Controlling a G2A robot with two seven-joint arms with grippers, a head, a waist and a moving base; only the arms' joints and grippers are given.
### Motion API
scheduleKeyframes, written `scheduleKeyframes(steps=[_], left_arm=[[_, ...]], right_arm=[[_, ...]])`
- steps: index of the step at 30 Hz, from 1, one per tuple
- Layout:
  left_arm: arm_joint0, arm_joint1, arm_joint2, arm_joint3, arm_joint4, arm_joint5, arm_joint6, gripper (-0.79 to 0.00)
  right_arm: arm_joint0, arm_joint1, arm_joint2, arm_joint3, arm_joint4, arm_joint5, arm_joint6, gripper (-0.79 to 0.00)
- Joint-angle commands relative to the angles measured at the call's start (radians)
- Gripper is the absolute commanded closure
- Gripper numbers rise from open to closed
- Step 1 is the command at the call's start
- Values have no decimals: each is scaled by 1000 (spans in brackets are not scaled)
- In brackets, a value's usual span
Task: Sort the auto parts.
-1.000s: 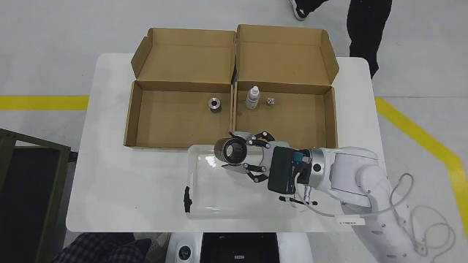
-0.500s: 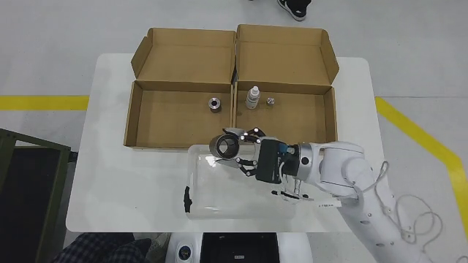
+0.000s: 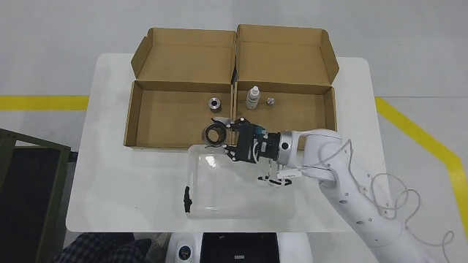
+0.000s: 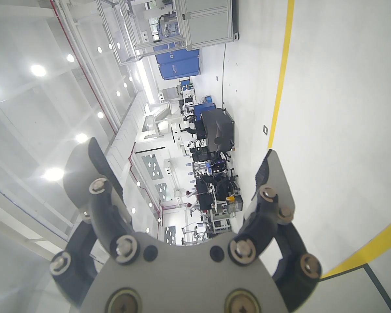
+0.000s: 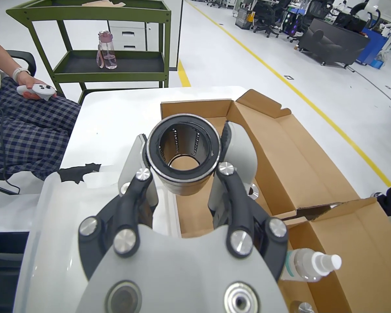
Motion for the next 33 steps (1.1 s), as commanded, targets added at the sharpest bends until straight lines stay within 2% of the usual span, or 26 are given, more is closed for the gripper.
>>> scheduleKeyframes(steps=[1, 22, 33], left_arm=[[0, 0, 0, 0, 0, 0, 0, -785], [0, 0, 0, 0, 0, 0, 0, -785], [0, 0, 0, 0, 0, 0, 0, -785]], right_arm=[[20, -5, -15, 24, 2, 7, 2, 0], [230, -83, -178, 322, 4, 92, 43, 0], [300, -121, -236, 440, 5, 110, 91, 0]])
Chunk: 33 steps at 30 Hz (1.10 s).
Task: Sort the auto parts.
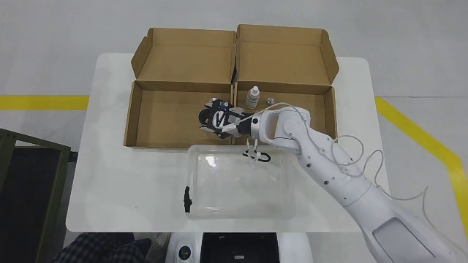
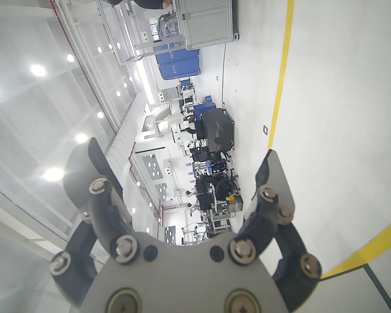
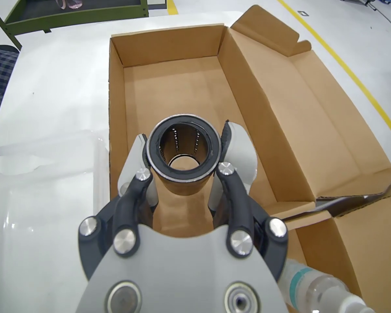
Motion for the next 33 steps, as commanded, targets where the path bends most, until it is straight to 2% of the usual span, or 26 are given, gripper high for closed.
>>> scheduleKeyframes(steps=[1, 10, 11, 15, 24, 28, 33], left_arm=[[0, 0, 0, 0, 0, 0, 0, -785], [0, 0, 0, 0, 0, 0, 0, -785], [0, 0, 0, 0, 0, 0, 0, -785], [0, 0, 0, 0, 0, 0, 0, -785], [0, 0, 0, 0, 0, 0, 0, -785], [0, 0, 0, 0, 0, 0, 0, -785], [0, 0, 0, 0, 0, 0, 0, -785]], right_arm=[[9, -4, -5, 13, -3, 1, 9, 0], [30, -22, -24, 55, -23, 5, 46, -3], [32, -23, -25, 58, -24, 5, 49, -15], [38, -30, -29, 77, -30, 10, 57, -157], [52, -46, -42, 115, -46, 10, 72, -219], [55, -52, -46, 127, -49, 7, 74, -283], [57, -60, -49, 138, -51, 3, 74, -308]])
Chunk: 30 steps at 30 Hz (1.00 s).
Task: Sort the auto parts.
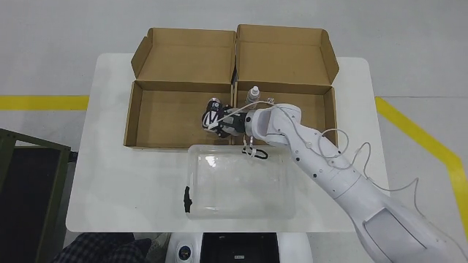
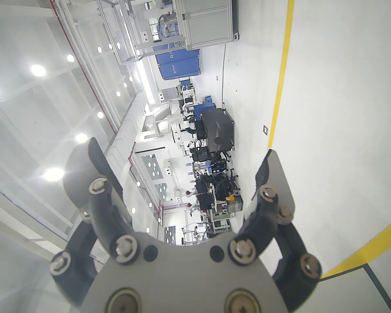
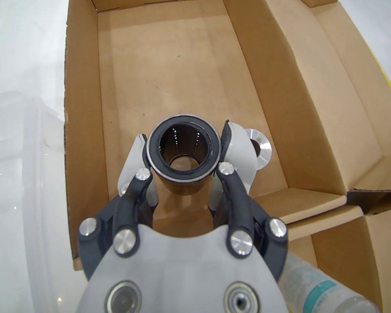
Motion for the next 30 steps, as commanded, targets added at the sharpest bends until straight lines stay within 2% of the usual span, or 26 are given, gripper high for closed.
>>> scheduleKeyframes(steps=[1, 19, 30], left_arm=[[0, 0, 0, 0, 0, 0, 0, -785], [0, 0, 0, 0, 0, 0, 0, -785], [0, 0, 0, 0, 0, 0, 0, -785]], right_arm=[[1, -2, 0, 3, -1, -1, -1, -314], [-10, -12, 22, 6, -10, -22, -6, -379], [-43, 6, 87, -150, -29, -45, -40, -382]])
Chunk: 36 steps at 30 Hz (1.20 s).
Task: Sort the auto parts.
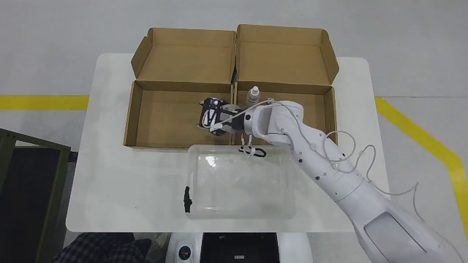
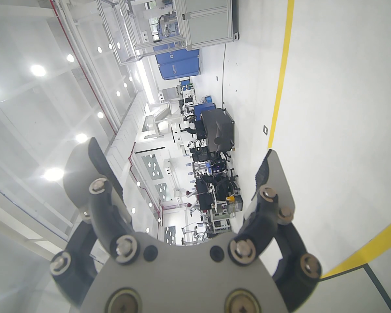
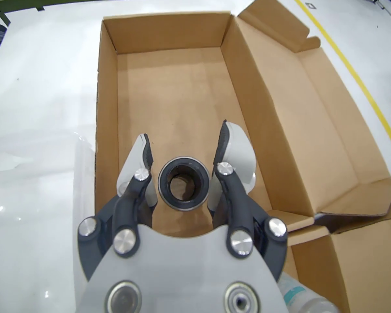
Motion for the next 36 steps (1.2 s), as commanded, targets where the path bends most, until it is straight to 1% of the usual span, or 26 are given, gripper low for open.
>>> scheduleKeyframes(steps=[1, 8, 10, 12, 13, 16, 17, 20, 21, 29, 32, 34, 36], left_arm=[[0, 0, 0, 0, 0, 0, 0, -785], [0, 0, 0, 0, 0, 0, 0, -785], [0, 0, 0, 0, 0, 0, 0, -785], [0, 0, 0, 0, 0, 0, 0, -785], [0, 0, 0, 0, 0, 0, 0, -785], [0, 0, 0, 0, 0, 0, 0, -785], [0, 0, 0, 0, 0, 0, 0, -785], [0, 0, 0, 0, 0, 0, 0, -785], [0, 0, 0, 0, 0, 0, 0, -785], [0, 0, 0, 0, 0, 0, 0, -785], [0, 0, 0, 0, 0, 0, 0, -785], [0, 0, 0, 0, 0, 0, 0, -785], [0, 0, 0, 0, 0, 0, 0, -785]], right_arm=[[-10, 5, 17, -39, -2, -5, -2, -385], [-91, 37, 115, -199, -5, -27, -12, -391], [-128, 49, 156, -249, -6, -30, -15, -391], [-168, 62, 199, -299, -11, -37, -19, -409], [-190, 69, 221, -323, -16, -45, -24, -391], [-256, 89, 293, -395, -39, -77, -49, -391], [-280, 96, 320, -414, -52, -84, -59, -416], [-355, 115, 400, -465, -76, -93, -94, -449], [-380, 121, 426, -479, -84, -94, -104, -499], [-580, 158, 612, -548, -132, -88, -197, -616], [-648, 168, 675, -560, -142, -85, -239, -686], [-691, 174, 714, -573, -151, -80, -267, -763], [-736, 179, 749, -584, -155, -68, -293, -785]])
